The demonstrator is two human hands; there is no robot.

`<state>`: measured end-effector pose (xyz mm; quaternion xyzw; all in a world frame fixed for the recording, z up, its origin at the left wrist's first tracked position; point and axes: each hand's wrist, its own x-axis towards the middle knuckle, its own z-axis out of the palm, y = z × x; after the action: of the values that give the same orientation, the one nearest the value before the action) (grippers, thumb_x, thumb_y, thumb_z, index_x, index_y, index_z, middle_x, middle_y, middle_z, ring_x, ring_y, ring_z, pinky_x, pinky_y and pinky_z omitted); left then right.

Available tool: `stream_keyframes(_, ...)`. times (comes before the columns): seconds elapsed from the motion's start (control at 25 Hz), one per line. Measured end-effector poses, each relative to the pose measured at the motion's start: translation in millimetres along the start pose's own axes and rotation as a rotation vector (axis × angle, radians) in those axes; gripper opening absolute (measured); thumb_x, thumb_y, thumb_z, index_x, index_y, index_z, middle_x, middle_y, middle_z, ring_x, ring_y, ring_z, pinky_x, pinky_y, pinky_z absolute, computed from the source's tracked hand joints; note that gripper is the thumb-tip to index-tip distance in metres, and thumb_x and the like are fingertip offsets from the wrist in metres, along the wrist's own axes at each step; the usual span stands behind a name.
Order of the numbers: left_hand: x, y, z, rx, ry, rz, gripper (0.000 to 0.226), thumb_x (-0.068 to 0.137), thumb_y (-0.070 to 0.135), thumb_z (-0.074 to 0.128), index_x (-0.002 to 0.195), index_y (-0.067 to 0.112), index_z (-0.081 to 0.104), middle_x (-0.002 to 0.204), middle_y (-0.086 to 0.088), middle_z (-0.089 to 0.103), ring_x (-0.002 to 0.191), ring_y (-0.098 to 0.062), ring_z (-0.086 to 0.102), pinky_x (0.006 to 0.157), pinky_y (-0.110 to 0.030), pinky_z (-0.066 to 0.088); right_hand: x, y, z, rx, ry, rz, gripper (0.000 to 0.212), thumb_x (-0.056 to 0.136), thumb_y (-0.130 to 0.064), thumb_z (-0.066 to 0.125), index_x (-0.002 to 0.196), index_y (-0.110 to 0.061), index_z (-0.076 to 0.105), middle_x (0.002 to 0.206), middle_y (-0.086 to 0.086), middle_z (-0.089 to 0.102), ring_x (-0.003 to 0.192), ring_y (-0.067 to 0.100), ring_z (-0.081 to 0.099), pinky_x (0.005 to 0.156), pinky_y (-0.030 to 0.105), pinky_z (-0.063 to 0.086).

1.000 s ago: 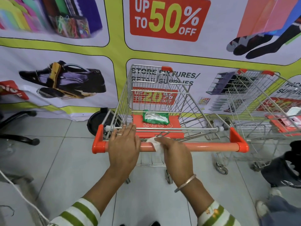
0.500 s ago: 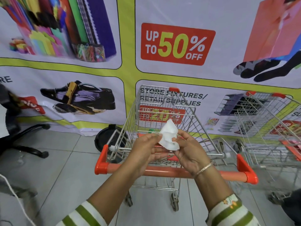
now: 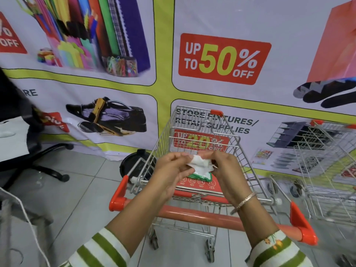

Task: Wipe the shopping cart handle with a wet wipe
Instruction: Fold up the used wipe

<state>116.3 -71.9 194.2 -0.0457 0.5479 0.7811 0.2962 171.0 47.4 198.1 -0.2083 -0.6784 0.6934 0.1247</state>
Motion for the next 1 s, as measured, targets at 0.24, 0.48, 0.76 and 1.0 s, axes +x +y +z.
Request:
stream_keyframes(0.24, 30, 33, -26, 0.061, 0.063, 0.188, 0.025, 0.078, -0.014, 0.058, 0.079, 0.01, 0.059, 0.077, -0.007, 0.06, 0.065, -0.013, 0.063, 0.051, -0.014, 0.055, 42, -2, 35, 0.022, -0.023, 0.007, 0.026, 0.08, 0.013, 0.057, 0.097, -0.006, 0.059, 0.088, 0.011, 0.063, 0.078, 0.024, 0.061, 0.067, 0.031, 0.051)
stream_keyframes(0.48, 112, 96, -95, 0.056, 0.014, 0.212, 0.025, 0.08, -0.015, 0.055, 0.078, 0.009, 0.058, 0.08, -0.009, 0.061, 0.07, -0.015, 0.062, 0.053, -0.013, 0.055, 127, -17, 124, 0.056, -0.035, 0.056, 0.028, 0.079, 0.018, 0.055, 0.072, -0.009, 0.061, 0.072, 0.008, 0.062, 0.057, 0.012, 0.063, 0.048, 0.014, 0.055)
stream_keyframes(0.76, 211, 169, -179, 0.097, -0.082, 0.172, 0.026, 0.081, -0.015, 0.055, 0.074, 0.01, 0.057, 0.076, -0.007, 0.061, 0.058, -0.007, 0.064, 0.051, -0.011, 0.054, 223, -18, 231, 0.131, 0.063, 0.147, 0.03, 0.081, 0.019, 0.049, 0.07, -0.007, 0.058, 0.074, 0.01, 0.06, 0.043, 0.003, 0.063, 0.04, 0.011, 0.05)
stream_keyframes(1.0, 259, 191, -223, 0.115, -0.072, 0.116, 0.021, 0.081, -0.011, 0.057, 0.076, 0.01, 0.059, 0.082, -0.009, 0.062, 0.074, -0.015, 0.063, 0.062, -0.016, 0.056, 266, -5, 282, 0.152, 0.076, 0.191, 0.025, 0.082, 0.016, 0.051, 0.076, -0.006, 0.061, 0.078, 0.01, 0.061, 0.057, 0.011, 0.064, 0.043, 0.012, 0.051)
